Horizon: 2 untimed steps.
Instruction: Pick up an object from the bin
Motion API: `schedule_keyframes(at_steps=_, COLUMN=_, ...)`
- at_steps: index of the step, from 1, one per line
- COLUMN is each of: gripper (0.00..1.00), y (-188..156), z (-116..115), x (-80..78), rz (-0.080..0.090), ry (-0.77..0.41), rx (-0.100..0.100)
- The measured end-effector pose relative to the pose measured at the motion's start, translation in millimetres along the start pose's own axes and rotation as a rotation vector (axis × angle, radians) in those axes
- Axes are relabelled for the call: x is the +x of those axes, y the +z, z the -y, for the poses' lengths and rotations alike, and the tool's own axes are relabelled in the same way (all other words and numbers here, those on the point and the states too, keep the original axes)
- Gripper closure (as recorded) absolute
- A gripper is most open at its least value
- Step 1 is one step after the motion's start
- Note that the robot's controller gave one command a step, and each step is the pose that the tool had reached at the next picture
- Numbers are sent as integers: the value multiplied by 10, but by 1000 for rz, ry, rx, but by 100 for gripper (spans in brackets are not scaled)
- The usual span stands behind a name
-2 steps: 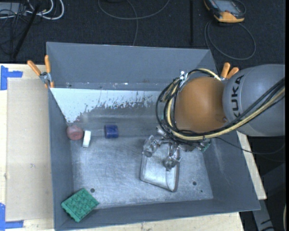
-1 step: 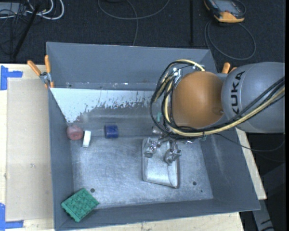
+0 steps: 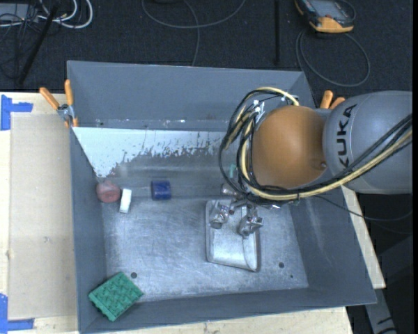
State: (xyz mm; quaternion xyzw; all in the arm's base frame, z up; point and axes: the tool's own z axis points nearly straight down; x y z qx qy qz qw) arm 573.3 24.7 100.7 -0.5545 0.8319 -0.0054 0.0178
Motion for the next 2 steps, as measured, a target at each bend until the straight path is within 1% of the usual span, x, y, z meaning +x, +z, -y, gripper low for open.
schedule_keyframes(at_steps=2, gripper=100, y=2, z=6, x=-2, rz=0, ry=10, rx=-1)
